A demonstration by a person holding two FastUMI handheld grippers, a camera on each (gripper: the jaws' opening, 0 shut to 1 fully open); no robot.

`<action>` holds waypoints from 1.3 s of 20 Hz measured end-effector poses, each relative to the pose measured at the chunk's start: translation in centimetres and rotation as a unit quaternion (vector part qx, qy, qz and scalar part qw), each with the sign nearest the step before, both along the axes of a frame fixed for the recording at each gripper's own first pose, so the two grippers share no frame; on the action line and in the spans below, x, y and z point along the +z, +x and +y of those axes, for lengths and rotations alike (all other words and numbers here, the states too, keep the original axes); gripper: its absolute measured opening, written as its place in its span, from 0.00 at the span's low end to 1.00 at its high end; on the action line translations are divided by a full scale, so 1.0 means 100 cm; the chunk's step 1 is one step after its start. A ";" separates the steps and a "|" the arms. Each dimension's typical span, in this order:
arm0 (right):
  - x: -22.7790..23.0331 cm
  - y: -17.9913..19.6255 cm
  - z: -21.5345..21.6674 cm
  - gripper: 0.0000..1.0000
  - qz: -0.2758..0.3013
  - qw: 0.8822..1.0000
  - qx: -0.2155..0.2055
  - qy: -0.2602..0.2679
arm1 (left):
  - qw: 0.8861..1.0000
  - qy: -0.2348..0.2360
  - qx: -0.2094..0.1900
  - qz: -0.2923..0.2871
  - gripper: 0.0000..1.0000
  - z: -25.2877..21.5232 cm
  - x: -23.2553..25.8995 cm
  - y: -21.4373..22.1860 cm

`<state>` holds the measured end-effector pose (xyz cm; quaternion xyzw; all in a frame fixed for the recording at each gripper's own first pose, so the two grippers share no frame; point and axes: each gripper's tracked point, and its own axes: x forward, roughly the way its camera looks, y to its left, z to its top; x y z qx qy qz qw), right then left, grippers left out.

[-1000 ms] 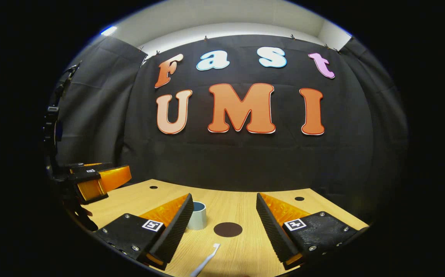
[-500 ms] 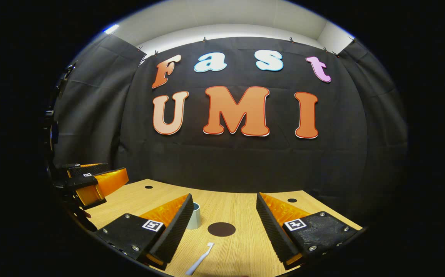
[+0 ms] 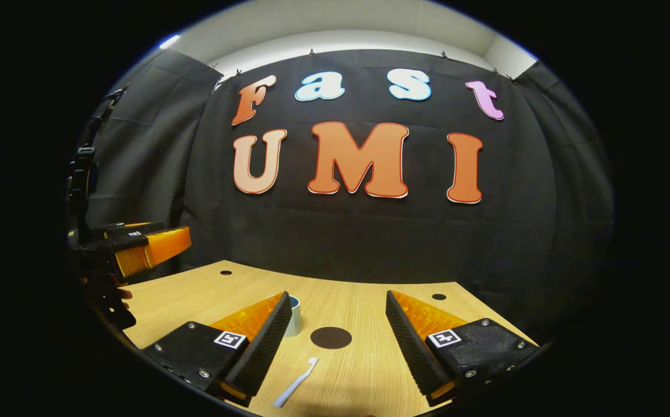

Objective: Put the toothbrush and toothpaste on the desktop into the cup, then pick up the cup and place it on the coaster on the desktop.

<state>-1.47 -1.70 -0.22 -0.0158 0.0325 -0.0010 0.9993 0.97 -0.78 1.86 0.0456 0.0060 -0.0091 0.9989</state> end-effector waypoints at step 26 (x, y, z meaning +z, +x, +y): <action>-0.111 -0.012 0.012 0.96 0.239 0.968 0.067 -0.036 | 0.883 0.006 -0.091 0.460 0.94 -0.032 -0.184 0.016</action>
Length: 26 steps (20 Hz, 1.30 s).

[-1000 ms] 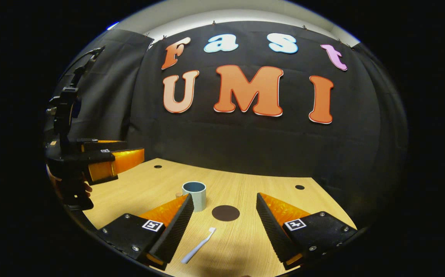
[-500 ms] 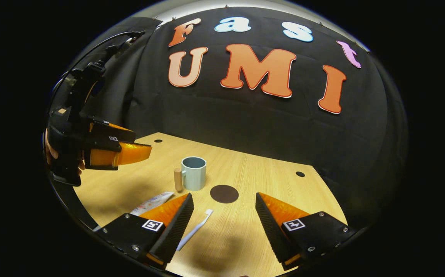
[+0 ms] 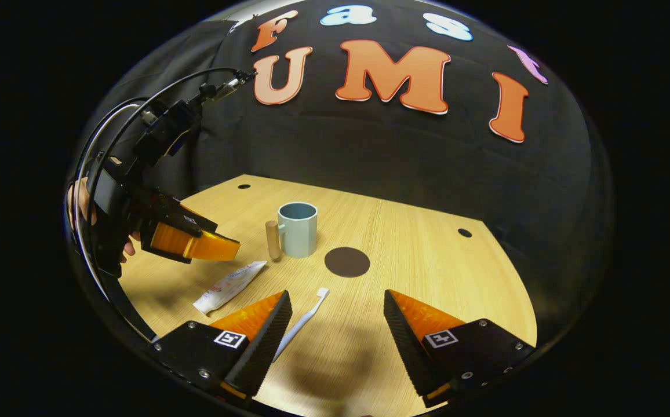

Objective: Put the toothbrush and toothpaste on the desktop into the cup, then pick up the cup and place it on the coaster on the desktop.

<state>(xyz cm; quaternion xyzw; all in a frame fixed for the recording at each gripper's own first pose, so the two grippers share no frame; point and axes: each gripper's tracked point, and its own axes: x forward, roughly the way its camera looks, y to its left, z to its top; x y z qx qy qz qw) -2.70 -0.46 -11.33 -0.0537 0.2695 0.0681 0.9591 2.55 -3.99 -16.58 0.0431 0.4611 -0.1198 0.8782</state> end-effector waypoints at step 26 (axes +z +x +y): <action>-0.041 -0.006 0.029 0.76 0.327 0.941 -0.029 0.086 | 0.983 0.048 -0.003 0.177 0.26 0.005 -0.097 -0.022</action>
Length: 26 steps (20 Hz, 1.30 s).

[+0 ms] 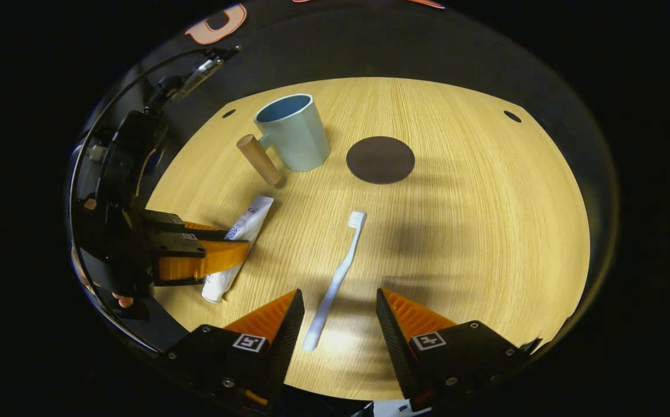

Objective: Put the toothbrush and toothpaste on the desktop into the cup, then pick up the cup and place it on the coaster on the desktop.

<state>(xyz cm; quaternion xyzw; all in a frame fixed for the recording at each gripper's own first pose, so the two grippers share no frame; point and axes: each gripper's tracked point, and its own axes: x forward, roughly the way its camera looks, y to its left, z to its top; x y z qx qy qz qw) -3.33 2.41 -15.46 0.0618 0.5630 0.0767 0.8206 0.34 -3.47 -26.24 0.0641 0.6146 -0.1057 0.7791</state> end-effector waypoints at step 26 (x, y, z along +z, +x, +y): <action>-0.021 0.019 -0.004 0.03 -0.008 0.995 -0.042 -0.089 | 0.985 -0.087 0.033 -0.148 0.17 0.005 0.057 0.021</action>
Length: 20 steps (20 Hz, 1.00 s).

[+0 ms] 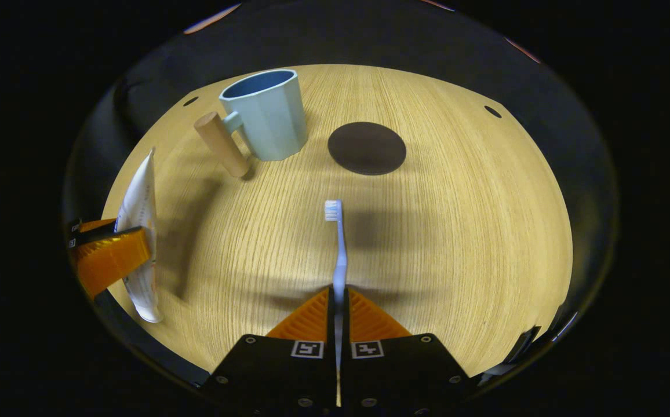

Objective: Put the toothbrush and toothpaste on the desktop into the cup, then pick up the cup and place it on the coaster on the desktop.

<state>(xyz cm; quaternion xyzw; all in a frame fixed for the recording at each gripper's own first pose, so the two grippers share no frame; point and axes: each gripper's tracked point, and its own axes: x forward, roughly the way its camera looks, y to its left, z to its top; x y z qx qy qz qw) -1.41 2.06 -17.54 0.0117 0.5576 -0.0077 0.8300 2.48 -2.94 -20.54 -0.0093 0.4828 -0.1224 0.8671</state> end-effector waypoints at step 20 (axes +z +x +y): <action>0.095 0.050 -0.006 0.03 -0.290 0.945 -0.008 0.151 | 0.923 -0.100 0.083 -0.362 0.17 0.018 0.094 0.080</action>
